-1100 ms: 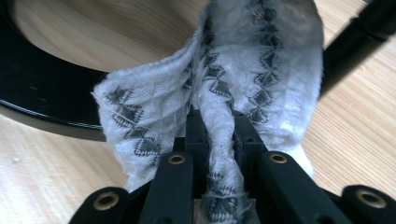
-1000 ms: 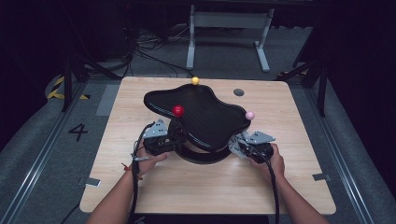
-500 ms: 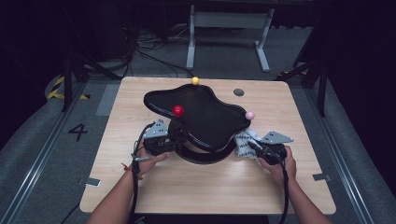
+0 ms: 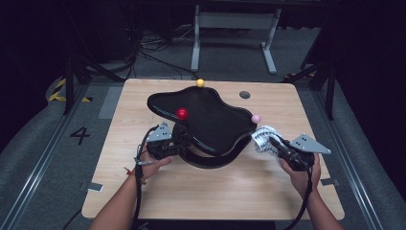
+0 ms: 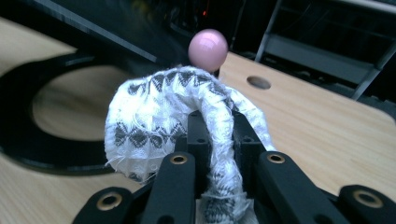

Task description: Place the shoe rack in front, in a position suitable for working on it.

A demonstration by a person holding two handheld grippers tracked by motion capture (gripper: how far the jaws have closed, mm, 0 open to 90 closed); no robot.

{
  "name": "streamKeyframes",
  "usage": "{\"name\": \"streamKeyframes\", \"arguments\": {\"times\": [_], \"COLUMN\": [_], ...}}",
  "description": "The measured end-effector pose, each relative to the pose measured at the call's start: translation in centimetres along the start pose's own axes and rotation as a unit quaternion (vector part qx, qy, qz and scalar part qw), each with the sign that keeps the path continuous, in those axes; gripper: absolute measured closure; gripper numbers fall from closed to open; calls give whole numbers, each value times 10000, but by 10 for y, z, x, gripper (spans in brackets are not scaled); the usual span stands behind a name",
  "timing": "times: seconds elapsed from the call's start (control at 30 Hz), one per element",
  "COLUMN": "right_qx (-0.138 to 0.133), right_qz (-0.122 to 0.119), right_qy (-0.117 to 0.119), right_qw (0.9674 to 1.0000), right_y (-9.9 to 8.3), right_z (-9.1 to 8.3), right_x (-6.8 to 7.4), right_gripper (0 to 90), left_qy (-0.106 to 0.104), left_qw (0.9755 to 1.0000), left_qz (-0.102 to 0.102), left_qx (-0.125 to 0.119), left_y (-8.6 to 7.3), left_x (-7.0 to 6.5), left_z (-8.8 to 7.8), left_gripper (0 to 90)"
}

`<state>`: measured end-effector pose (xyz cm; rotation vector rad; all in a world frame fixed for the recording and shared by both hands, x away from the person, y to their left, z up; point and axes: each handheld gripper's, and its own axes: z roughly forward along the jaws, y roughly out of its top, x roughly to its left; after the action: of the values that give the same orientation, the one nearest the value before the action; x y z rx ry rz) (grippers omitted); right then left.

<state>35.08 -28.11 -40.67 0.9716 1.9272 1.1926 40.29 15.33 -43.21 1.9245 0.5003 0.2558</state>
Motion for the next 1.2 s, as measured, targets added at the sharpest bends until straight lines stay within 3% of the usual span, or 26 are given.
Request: {"name": "streamKeyframes", "arguments": {"times": [0.17,0.57,0.97,1.2], "right_qx": [-129,-251,-381,-382], "right_qz": [-9,-299,-523,-581], "right_qy": [-27,456,693,707], "right_qw": [9999,9982,9955,9951], "right_y": [4,9,22,29], "right_z": [3,18,26,37], "right_x": [1,17,32,26], "right_gripper": [815,813,813,812], "left_qy": [-9,-51,-39,-42], "left_qw": [10000,10000,10000,10000], "left_qz": [12,16,25,50], "left_qx": [24,44,28,41], "left_y": [0,1,2,3], "left_x": [0,1,2,4], "left_z": [0,0,3,5], "left_gripper": [749,750,750,751]}}
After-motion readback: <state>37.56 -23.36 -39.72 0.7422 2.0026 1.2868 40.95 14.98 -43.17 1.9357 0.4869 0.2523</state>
